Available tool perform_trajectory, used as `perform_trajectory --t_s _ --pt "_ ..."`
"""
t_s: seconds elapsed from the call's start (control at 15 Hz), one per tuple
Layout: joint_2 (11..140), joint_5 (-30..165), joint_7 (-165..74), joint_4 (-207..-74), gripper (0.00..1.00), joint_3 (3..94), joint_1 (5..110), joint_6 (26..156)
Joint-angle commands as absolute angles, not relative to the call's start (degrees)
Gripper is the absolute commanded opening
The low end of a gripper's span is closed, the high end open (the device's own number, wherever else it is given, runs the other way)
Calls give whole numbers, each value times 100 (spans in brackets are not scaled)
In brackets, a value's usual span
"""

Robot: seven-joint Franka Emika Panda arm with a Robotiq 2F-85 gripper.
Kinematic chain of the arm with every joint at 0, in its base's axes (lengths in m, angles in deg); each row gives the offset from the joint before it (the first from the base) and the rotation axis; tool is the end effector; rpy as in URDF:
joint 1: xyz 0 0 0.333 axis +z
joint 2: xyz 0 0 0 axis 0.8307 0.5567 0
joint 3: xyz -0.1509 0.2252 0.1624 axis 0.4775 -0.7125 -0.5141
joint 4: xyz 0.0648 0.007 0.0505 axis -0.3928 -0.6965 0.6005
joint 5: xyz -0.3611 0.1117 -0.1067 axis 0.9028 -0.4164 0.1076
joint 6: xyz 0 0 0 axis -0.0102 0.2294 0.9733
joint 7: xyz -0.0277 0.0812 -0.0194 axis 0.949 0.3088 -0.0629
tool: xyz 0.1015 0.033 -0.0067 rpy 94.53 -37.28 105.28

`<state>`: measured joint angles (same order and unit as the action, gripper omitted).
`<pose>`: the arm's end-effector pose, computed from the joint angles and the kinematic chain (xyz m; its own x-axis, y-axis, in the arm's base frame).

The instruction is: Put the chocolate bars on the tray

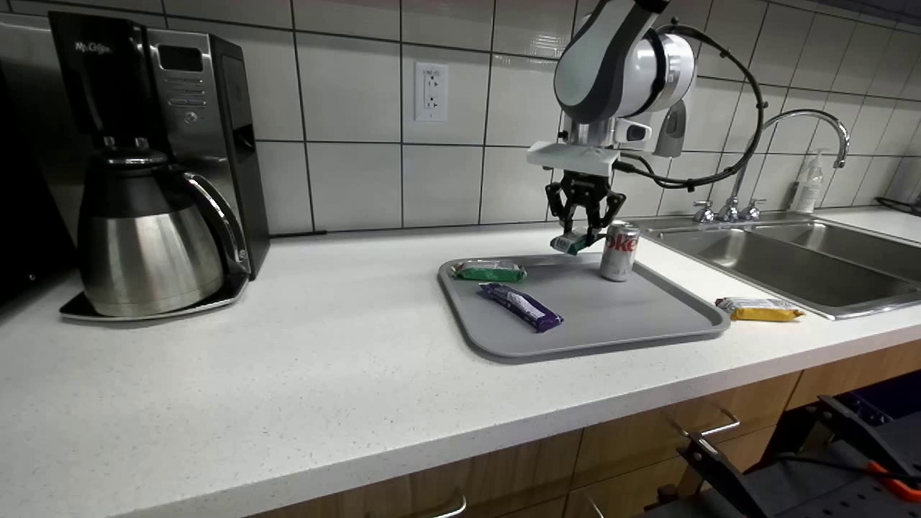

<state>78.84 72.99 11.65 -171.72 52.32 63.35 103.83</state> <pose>0.5731 -0.0042 0.2425 0.5677 -0.8104 0.1449 -0.8198 -0.5726 0.0097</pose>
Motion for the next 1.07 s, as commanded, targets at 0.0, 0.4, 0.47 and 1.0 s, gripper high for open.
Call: perform_trajectory --t_s 0.0,0.4,0.47,1.0 --pt "7743 7443 832 -17530 17 5204 6352 10730" --pt "7870 7590 656 -17812 17 5274 6514 11108" --pt "7905 7622 667 -17839 17 5293 6548 11146" --pt "8021 7588 585 -17869 67 5331 6619 11118"
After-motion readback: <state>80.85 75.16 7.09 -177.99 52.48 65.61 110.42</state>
